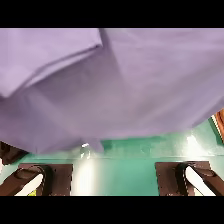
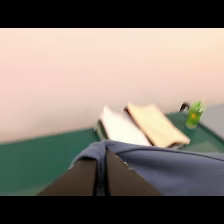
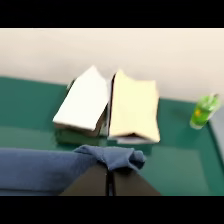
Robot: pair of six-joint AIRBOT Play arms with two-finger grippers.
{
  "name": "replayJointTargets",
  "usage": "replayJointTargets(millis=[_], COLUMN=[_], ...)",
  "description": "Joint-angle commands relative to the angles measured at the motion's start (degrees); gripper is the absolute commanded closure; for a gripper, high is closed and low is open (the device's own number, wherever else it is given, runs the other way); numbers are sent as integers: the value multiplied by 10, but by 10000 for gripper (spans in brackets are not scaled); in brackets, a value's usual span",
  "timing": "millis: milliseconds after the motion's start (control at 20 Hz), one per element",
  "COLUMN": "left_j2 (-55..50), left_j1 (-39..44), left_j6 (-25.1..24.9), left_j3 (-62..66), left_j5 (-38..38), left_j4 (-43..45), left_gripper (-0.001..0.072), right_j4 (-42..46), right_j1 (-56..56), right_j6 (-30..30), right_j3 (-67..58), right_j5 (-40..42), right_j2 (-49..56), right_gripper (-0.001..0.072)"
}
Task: Fold the shirts.
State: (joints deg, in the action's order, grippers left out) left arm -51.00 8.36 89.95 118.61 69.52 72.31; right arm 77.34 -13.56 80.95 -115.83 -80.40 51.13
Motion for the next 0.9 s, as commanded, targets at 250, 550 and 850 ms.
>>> replayJointTargets(millis=[250, 550, 850], left_j2=[-196, -415, -451], left_j1=[0, 0, -41], left_j6=[-12, -35, -35], left_j3=[-276, -268, -184], left_j5=[-17, -160, -64], left_j4=[45, 47, 36], left_gripper=[676, 676, 676], right_j4=[9, 7, 7], right_j1=[74, 72, 71], right_j6=[1, 0, -1], right_j3=[218, 179, 60], right_j5=[27, 101, 70], right_j2=[212, 429, 485], right_gripper=[694, 694, 694])
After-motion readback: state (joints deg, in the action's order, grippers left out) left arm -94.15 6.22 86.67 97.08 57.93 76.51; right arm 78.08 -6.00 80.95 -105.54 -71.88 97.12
